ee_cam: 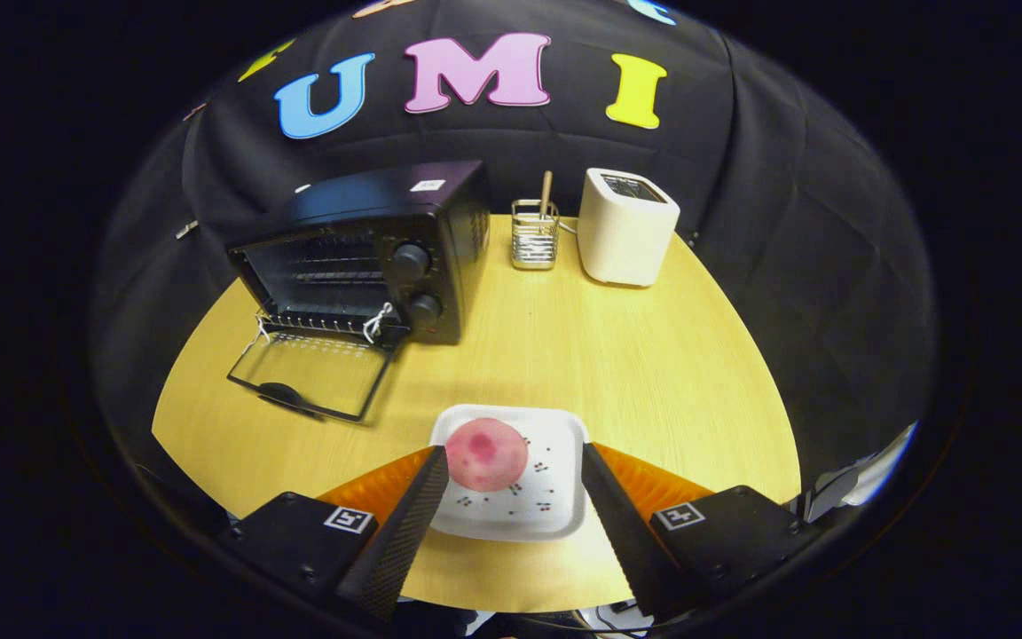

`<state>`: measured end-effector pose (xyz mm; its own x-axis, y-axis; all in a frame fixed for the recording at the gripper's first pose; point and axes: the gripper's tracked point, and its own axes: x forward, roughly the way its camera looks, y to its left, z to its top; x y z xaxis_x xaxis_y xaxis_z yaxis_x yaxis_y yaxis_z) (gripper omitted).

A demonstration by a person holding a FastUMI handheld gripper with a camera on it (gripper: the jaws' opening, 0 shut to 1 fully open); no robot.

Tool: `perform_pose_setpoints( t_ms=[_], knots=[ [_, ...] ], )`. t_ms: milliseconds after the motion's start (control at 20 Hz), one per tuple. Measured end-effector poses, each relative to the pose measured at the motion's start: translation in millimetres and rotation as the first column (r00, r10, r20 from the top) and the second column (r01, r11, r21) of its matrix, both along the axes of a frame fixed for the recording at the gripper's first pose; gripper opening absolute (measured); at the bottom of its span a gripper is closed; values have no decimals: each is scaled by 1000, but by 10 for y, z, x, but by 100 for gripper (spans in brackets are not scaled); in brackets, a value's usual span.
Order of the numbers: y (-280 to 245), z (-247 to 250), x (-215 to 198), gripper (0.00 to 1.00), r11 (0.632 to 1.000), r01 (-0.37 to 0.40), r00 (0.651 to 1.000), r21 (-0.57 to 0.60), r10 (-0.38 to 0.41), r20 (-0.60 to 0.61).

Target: Open the toaster oven, put the food inside, and close the toaster oven door.

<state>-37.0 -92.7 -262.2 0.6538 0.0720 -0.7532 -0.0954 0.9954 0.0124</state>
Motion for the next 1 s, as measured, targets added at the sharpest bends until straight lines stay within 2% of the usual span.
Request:
perform_pose_setpoints(
  t_ms=[250,450,600,800,850,900,1000],
  knots=[
    [-330,-373,23,98,1000,-1,995,21,3,-104],
    [-563,-705,40,98,999,-32,986,-21,28,-164],
    [-576,-956,-21,98,997,-80,971,-19,73,-227],
    [-527,-1187,-33,97,996,-92,952,18,94,-291],
    [-518,-1182,1,91,996,-91,954,21,93,-285],
    [-491,-1195,-13,73,994,-100,950,33,105,-296],
    [-472,-1176,11,59,995,-94,948,39,102,-303]
  ],
)
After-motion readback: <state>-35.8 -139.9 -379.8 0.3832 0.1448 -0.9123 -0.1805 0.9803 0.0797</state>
